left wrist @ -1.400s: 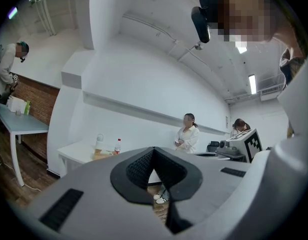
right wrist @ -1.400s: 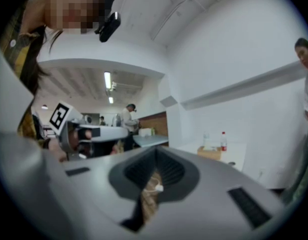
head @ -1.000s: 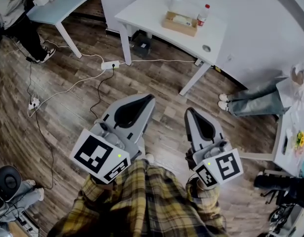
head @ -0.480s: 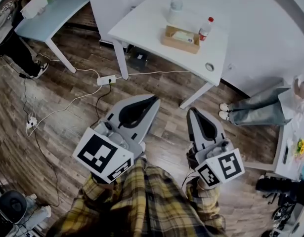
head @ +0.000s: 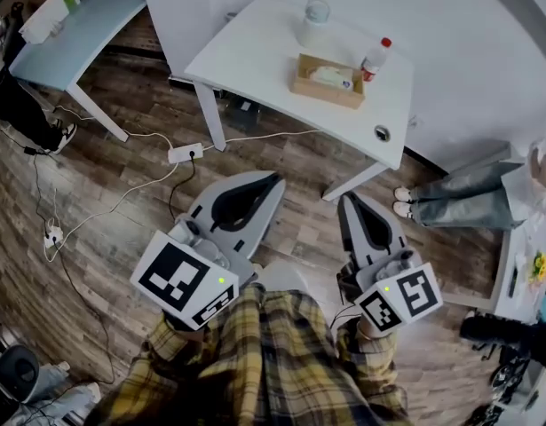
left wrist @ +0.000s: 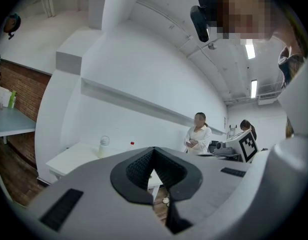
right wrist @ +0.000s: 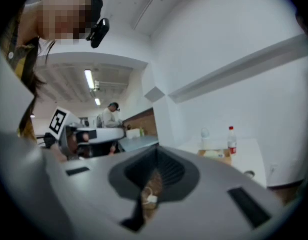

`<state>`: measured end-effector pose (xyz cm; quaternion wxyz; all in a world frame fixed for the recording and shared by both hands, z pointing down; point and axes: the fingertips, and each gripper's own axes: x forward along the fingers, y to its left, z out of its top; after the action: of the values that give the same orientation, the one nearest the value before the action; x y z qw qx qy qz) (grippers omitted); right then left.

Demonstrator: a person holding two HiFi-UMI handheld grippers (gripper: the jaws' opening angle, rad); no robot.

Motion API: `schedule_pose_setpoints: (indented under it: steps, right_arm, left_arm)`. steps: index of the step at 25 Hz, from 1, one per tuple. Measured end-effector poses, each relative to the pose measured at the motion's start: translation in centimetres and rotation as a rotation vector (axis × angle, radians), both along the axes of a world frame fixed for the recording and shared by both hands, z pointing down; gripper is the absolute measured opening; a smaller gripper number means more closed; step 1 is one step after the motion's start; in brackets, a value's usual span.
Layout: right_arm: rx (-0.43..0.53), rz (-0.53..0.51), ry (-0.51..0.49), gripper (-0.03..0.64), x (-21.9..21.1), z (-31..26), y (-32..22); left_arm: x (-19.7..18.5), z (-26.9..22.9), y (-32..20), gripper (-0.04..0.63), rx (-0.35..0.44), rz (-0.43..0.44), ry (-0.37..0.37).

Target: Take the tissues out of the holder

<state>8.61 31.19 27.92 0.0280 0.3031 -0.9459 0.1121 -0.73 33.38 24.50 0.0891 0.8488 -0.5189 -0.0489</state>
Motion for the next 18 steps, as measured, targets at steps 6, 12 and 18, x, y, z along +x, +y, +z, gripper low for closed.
schedule_pose_setpoints:
  steps: [6, 12, 18]
  right_arm:
    - [-0.024, 0.023, -0.01, 0.011, 0.0, 0.5, -4.7]
    - [-0.018, 0.014, -0.004, 0.011, 0.1, 0.3, -10.9]
    - [-0.019, -0.007, 0.007, 0.011, 1.1, -0.3, -17.4]
  left_arm:
    - [-1.2, 0.3, -4.5, 0.014, -0.012, -0.007, 0.003]
    - [-1.1, 0.2, -10.6, 0.014, -0.007, -0.019, -0.009]
    - [0.4, -0.2, -17.3, 0.014, -0.014, -0.029, 0.008]
